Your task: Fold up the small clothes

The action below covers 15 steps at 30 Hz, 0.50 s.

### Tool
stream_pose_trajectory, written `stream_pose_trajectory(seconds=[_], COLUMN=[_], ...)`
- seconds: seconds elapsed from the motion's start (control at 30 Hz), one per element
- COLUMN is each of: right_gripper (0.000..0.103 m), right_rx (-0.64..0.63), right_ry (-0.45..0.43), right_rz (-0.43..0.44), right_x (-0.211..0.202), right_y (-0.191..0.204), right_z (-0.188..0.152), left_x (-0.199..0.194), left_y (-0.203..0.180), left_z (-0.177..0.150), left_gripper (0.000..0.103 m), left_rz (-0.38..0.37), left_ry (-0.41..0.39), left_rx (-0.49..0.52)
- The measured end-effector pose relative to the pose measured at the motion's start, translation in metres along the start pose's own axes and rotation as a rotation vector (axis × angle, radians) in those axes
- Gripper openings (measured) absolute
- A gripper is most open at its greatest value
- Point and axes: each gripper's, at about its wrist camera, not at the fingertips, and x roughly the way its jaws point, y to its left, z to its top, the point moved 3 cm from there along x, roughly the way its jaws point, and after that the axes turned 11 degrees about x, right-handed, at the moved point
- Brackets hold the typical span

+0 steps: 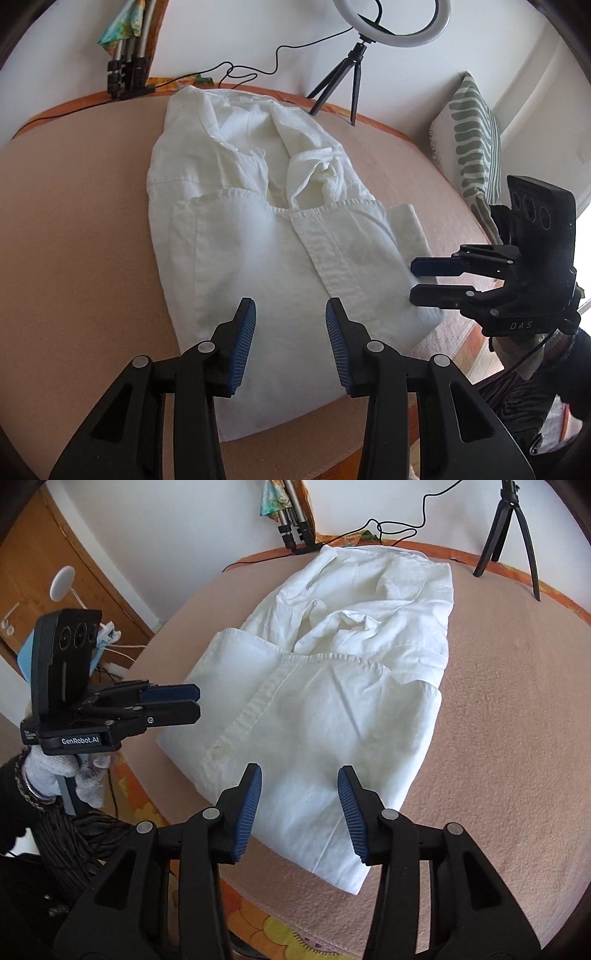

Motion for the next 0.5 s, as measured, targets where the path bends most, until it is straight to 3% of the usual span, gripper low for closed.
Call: stream_pose_trajectory(seconds=[0.13, 0.23, 0.3, 0.43, 0.47, 0.5], right_gripper=[0.046, 0.046, 0.045, 0.045, 0.045, 0.045], right_rx=[-0.074, -0.132, -0.134, -0.052, -0.023, 0.002], right_ry=[-0.012, -0.022, -0.023, -0.039, -0.053, -0.072], right_rz=[-0.077, -0.139, -0.149, -0.102, -0.067, -0.040], right_x=[0.015, 0.028, 0.034, 0.022, 0.013, 0.004], right_y=[0.002, 0.005, 0.002, -0.005, -0.007, -0.010], right_z=[-0.002, -0.001, 0.002, 0.017, 0.021, 0.026], left_x=[0.009, 0.011, 0.010, -0.002, -0.006, -0.009], left_y=[0.010, 0.015, 0.026, 0.035, 0.035, 0.036], left_z=[-0.009, -0.011, -0.011, -0.008, -0.005, -0.001], left_gripper=[0.032, 0.019, 0.007, 0.007, 0.011, 0.021], left_rz=[0.065, 0.100, 0.091, 0.086, 0.085, 0.077], left_ry=[0.019, 0.010, 0.006, -0.025, -0.035, -0.042], left_rx=[0.005, 0.021, -0.026, -0.070, -0.063, -0.058])
